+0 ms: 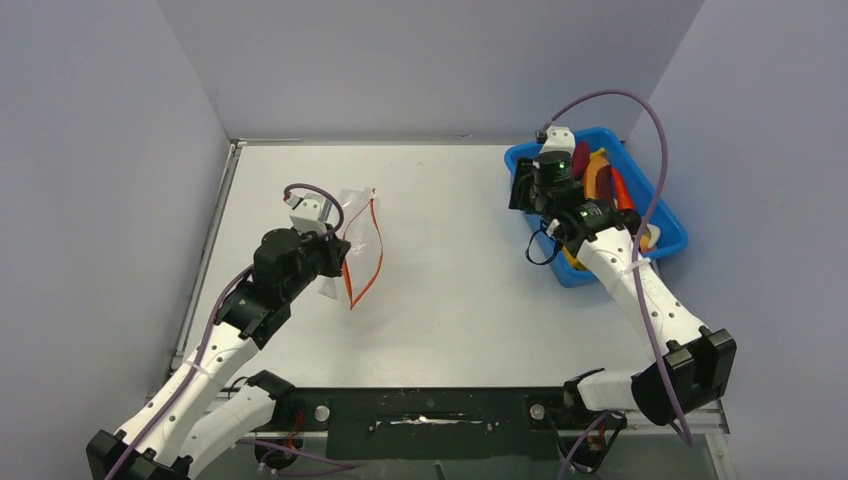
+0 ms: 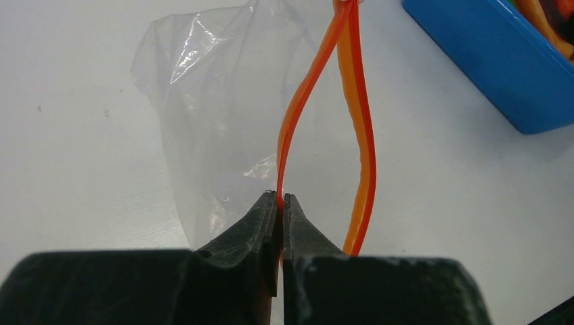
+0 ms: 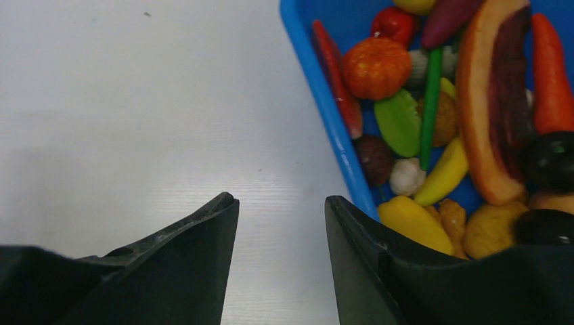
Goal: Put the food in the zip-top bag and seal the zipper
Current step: Pick up the fake food from the bin.
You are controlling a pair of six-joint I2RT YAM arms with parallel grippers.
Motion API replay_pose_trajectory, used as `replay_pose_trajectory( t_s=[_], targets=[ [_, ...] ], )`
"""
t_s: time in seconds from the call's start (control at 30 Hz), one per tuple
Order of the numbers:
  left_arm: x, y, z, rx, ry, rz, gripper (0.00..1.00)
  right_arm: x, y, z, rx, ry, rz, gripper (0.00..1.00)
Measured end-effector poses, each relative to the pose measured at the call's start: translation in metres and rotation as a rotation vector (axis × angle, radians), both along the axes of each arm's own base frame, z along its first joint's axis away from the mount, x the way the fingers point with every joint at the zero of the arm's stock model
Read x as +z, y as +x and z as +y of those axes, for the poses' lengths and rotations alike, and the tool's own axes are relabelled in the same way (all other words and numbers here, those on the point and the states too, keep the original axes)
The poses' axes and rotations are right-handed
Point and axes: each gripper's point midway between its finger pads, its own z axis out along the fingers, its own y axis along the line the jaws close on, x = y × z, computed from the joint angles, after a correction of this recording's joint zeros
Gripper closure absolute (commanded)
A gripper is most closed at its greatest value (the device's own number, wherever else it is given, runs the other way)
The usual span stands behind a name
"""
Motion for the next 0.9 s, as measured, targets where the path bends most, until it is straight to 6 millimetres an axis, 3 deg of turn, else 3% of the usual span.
replay_pose_trajectory(
  t_s=[0.27,0.4,0.53,0.63,0.9],
  targets=[
    [-0.002,-0.009,-0.002,-0.03,-0.016,-0.004,1.0,-0.021,0.033,-0.097,-0.248,-0.189,0.073,0.49],
    [-0.001,-0.011,-0.002,-0.035,-0.022,-0.008,1.0,-0.048,0.049,-0.156,-0.379,-0.295,0.157,0.49],
    [-0.001,-0.013,-0.004,-0.05,-0.027,-0.006,1.0,-0.075,0.066,-0.196,-0.432,-0.379,0.249,0.47],
    [0.001,-0.014,-0.003,-0.051,-0.031,-0.013,1.0,-0.089,0.087,-0.211,-0.437,-0.429,0.283,0.47],
    [0.016,-0.015,0.008,-0.028,-0.06,-0.059,1.0,-0.114,0.134,-0.222,-0.388,-0.468,0.322,0.43]
  ],
)
